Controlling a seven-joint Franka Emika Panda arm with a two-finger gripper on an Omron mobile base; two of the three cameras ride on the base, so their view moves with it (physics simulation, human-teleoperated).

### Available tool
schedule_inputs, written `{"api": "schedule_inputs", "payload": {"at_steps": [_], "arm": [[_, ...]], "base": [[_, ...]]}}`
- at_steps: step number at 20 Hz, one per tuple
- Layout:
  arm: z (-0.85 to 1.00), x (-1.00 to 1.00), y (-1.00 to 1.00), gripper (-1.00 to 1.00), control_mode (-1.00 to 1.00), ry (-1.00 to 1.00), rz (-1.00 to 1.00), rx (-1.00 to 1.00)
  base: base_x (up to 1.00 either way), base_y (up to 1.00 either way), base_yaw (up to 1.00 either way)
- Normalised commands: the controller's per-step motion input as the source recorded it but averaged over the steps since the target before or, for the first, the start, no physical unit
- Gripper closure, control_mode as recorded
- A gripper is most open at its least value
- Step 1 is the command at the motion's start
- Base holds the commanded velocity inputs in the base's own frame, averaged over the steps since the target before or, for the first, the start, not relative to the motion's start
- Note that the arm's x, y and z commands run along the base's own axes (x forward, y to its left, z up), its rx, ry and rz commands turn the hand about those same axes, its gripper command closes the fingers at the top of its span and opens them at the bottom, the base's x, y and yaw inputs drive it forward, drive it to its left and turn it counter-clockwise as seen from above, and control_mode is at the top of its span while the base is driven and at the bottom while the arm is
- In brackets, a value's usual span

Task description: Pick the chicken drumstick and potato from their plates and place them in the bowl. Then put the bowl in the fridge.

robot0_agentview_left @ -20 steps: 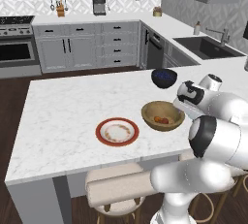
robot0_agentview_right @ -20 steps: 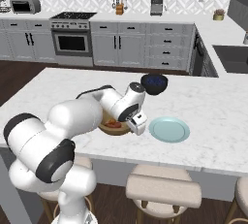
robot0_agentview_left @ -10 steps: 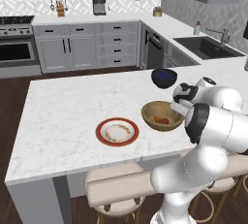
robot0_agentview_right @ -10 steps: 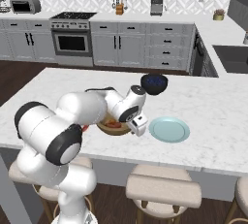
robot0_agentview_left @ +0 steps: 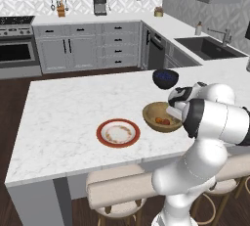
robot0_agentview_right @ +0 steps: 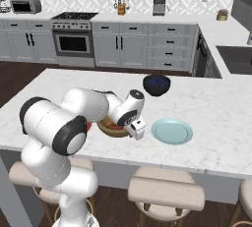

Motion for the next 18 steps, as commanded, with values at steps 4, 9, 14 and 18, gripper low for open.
{"api": "schedule_inputs", "payload": {"at_steps": [4,9,14,18], "arm": [[-0.08,0.02,0.01,1.00,-1.00,0.00,0.00,0.00],[0.03,-0.02,0.15,1.00,-1.00,0.00,0.00,-0.01],[0.34,-0.47,0.07,1.00,-1.00,-0.19,-0.05,-0.02],[0.62,-0.97,0.05,1.00,-1.00,-0.43,-0.14,-0.04]], "base": [[0.00,0.00,0.00],[0.00,0.00,0.00],[0.00,0.00,0.00],[0.00,0.00,0.00]]}}
